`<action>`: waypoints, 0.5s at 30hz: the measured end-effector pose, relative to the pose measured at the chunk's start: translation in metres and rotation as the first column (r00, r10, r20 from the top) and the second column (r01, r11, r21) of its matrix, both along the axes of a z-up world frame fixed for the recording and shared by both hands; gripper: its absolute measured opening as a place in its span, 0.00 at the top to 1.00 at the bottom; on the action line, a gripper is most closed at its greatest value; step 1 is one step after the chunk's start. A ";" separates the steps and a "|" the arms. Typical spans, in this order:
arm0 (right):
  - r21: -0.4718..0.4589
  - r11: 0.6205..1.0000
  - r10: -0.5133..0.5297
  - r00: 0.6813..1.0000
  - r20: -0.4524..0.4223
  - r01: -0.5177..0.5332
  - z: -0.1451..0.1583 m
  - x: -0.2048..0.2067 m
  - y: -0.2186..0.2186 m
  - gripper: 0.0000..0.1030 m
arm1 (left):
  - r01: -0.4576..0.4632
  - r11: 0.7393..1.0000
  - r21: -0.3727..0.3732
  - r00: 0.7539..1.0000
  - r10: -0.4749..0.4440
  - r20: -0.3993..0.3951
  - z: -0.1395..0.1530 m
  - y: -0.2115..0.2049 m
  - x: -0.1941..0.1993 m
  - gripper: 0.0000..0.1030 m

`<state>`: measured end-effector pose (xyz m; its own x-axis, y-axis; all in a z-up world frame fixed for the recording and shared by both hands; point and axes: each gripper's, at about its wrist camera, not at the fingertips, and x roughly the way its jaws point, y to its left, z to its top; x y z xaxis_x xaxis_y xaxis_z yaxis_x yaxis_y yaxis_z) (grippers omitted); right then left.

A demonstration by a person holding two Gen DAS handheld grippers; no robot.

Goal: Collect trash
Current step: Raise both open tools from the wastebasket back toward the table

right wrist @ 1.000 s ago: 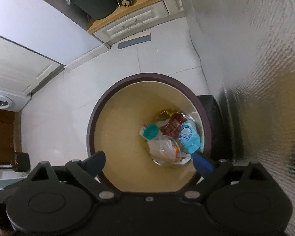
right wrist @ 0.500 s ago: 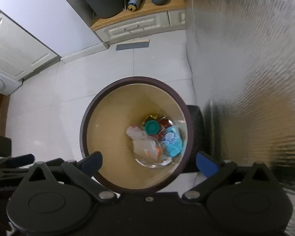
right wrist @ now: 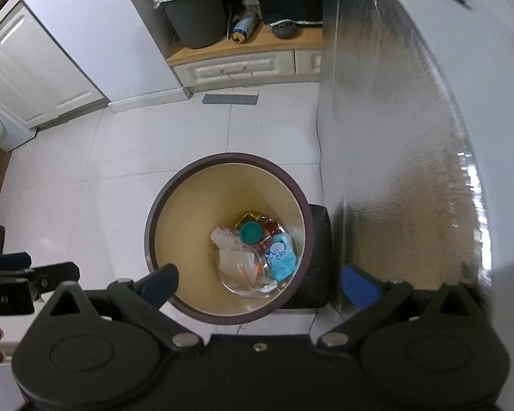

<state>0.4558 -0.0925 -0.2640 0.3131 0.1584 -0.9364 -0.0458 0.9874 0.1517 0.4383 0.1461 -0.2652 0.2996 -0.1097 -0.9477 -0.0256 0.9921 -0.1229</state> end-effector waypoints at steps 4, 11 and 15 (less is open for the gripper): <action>-0.011 1.000 0.018 1.000 0.012 -0.018 0.016 -0.014 -0.001 0.00 | 0.002 1.000 -0.002 1.000 -0.002 0.014 0.014 -0.002 -0.011 0.00; -0.031 0.999 0.013 0.998 0.059 -0.011 0.045 -0.034 -0.007 0.00 | -0.004 1.000 -0.008 0.999 0.004 0.036 0.034 -0.004 -0.030 0.00; -0.039 0.999 0.013 0.996 0.085 -0.010 0.059 -0.047 -0.011 0.00 | -0.010 1.000 -0.009 0.998 0.010 0.058 0.047 -0.003 -0.042 0.00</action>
